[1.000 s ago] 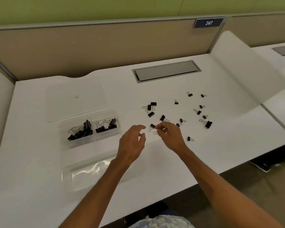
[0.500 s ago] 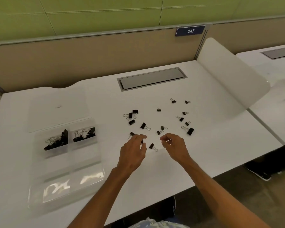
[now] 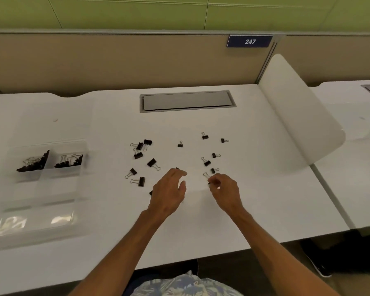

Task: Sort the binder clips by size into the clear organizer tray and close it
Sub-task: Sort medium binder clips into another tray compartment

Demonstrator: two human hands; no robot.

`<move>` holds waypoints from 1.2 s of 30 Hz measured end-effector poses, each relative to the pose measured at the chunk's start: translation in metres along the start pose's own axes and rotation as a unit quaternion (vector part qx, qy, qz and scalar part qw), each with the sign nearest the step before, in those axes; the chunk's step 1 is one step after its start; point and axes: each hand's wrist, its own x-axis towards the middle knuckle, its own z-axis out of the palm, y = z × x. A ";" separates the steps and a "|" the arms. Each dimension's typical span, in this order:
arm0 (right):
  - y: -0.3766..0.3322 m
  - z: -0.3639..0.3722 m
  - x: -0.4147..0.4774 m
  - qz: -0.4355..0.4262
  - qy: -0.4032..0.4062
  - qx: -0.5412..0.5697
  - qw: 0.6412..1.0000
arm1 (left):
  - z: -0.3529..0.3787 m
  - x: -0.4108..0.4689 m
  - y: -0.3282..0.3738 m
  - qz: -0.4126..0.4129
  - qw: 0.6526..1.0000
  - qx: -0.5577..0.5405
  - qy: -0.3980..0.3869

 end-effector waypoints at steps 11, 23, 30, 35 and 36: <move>0.036 -0.003 0.028 -0.022 -0.059 -0.128 0.990 | 0.040 0.011 0.012 0.015 0.993 0.107 -0.037; 0.042 0.004 0.035 -0.078 -0.042 -0.149 0.985 | 0.041 0.019 0.006 -0.005 0.994 0.103 -0.038; 0.029 0.001 0.039 -0.025 -0.063 0.057 0.996 | 0.019 0.020 -0.001 -0.037 0.996 0.080 -0.005; 0.006 0.003 0.040 -0.015 -0.076 0.140 0.987 | 0.002 0.020 -0.013 -0.063 0.994 0.085 0.019; 0.000 0.003 0.040 -0.014 -0.075 0.157 0.985 | -0.001 0.019 -0.017 -0.066 0.994 0.085 0.023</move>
